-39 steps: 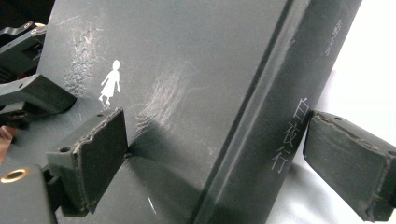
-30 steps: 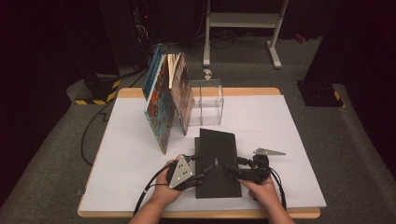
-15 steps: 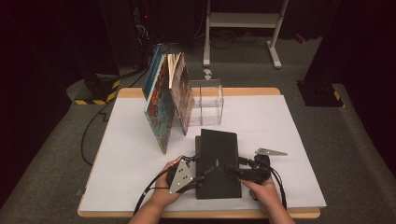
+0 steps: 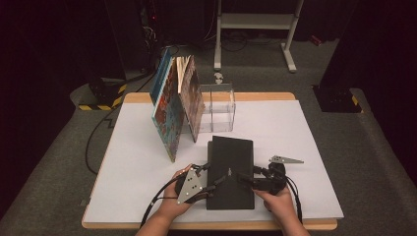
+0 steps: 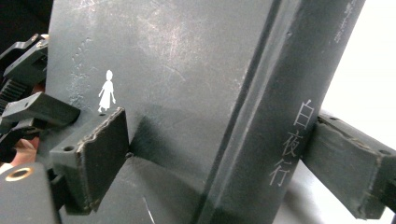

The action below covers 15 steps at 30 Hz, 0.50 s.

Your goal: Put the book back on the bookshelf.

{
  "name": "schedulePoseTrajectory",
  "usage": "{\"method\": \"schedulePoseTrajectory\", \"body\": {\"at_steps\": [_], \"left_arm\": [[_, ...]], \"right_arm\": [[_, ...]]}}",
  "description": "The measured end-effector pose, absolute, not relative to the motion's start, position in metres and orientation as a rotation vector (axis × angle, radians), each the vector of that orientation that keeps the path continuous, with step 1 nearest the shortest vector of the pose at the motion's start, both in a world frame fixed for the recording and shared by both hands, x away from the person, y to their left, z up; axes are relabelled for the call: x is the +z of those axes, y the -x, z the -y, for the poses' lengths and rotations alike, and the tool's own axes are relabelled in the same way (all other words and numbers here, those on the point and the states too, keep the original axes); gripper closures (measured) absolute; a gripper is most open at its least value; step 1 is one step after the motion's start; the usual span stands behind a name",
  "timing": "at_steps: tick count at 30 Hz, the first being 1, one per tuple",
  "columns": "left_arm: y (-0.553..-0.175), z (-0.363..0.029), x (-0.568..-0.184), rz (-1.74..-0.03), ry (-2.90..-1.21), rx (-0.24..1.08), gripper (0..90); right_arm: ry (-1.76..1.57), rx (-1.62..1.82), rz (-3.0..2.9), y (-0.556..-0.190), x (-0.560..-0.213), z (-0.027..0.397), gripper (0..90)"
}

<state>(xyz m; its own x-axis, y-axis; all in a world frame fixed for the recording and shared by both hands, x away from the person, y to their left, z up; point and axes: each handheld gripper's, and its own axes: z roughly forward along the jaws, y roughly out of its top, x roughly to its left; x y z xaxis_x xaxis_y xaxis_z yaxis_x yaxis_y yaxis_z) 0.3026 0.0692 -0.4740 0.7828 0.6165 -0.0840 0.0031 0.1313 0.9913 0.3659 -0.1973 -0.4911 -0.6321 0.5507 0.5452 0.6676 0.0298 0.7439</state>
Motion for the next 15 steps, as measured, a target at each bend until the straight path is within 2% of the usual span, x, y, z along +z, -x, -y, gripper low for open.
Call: {"method": "schedulePoseTrajectory", "body": {"at_steps": [11, 15], "left_arm": [[-0.313, -0.073, -0.470, -0.695, -1.366, 0.416, 47.8], [-0.312, -0.073, -0.467, -0.705, -1.358, 0.422, 50.6]], "right_arm": [[1.303, -1.828, 2.350, -0.347, -0.471, 0.200, 27.1], [1.295, -1.874, 2.375, -0.342, -0.466, 0.200, 30.0]]}}
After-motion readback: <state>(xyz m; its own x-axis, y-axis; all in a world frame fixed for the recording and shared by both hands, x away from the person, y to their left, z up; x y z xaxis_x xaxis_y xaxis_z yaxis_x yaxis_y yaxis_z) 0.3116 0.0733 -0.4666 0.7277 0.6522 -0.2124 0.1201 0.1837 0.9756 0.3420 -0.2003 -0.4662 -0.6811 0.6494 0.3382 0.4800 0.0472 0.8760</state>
